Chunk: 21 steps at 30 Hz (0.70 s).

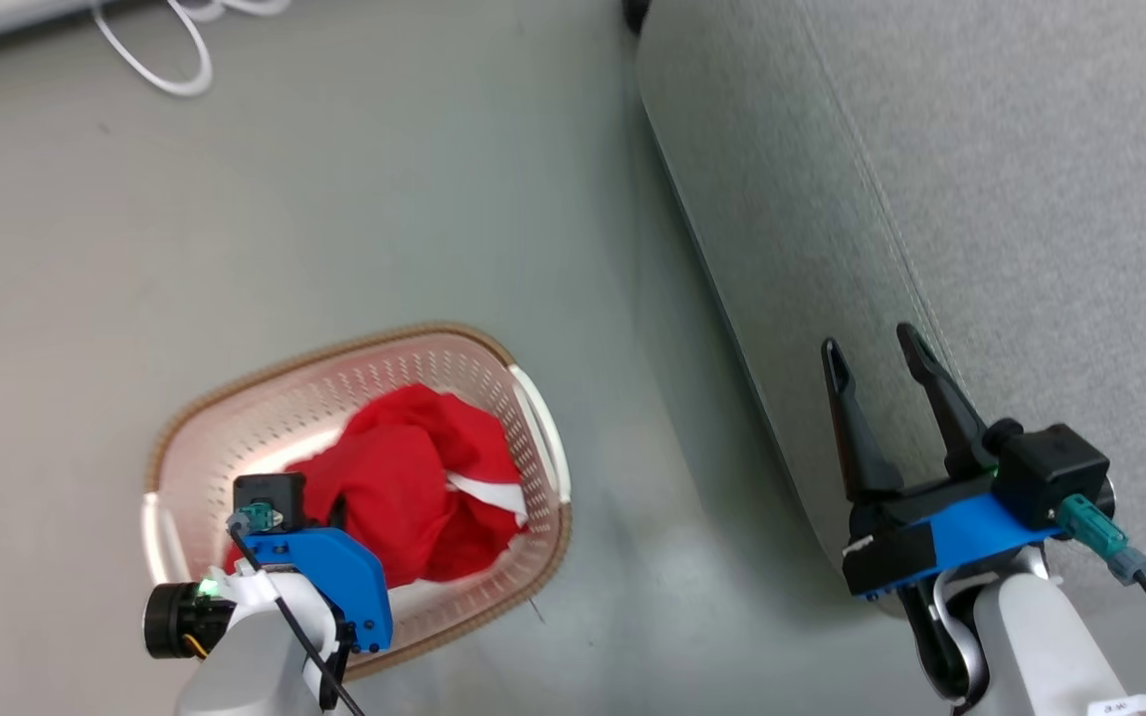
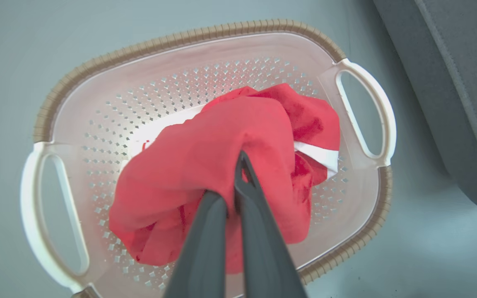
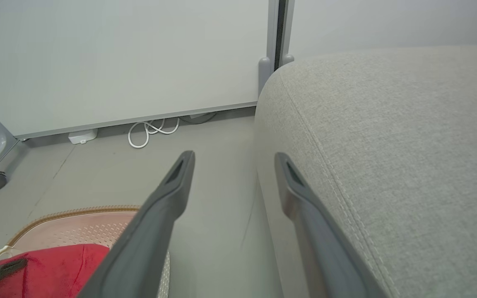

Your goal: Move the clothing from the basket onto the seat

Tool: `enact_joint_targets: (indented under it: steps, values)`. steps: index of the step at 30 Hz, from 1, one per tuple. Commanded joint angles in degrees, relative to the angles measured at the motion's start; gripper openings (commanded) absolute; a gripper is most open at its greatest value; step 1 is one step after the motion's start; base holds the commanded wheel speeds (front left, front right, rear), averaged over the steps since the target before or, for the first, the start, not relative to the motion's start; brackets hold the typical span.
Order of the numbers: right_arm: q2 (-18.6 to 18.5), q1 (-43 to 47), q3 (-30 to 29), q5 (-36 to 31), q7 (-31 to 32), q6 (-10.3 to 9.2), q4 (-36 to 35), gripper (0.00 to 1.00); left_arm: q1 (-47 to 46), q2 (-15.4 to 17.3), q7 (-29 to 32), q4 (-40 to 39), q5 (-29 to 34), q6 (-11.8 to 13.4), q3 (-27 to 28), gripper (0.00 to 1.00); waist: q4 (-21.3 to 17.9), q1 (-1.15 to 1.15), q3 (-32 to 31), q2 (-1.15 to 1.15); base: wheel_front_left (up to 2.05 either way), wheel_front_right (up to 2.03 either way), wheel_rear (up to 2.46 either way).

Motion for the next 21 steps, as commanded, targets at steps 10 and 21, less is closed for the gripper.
enact_joint_targets:
  steps: [10, 21]
  values:
    - [-0.2, 7.6, -2.2, -2.5, 4.0, 0.03, -1.1, 1.0, 4.2, -0.6, -1.9, -3.3, -2.5, -2.7, -6.3, 0.0, 8.4, 0.0, -17.4, 0.0, 0.0, 0.0, 0.0]
    - [-0.2, 16.3, -3.4, -3.1, 8.5, 0.03, -4.2, 1.0, 5.0, -0.6, 0.1, -16.3, -9.7, -2.3, -21.8, 0.0, 13.9, 0.0, -28.8, 0.0, 0.0, 0.0, 0.0]
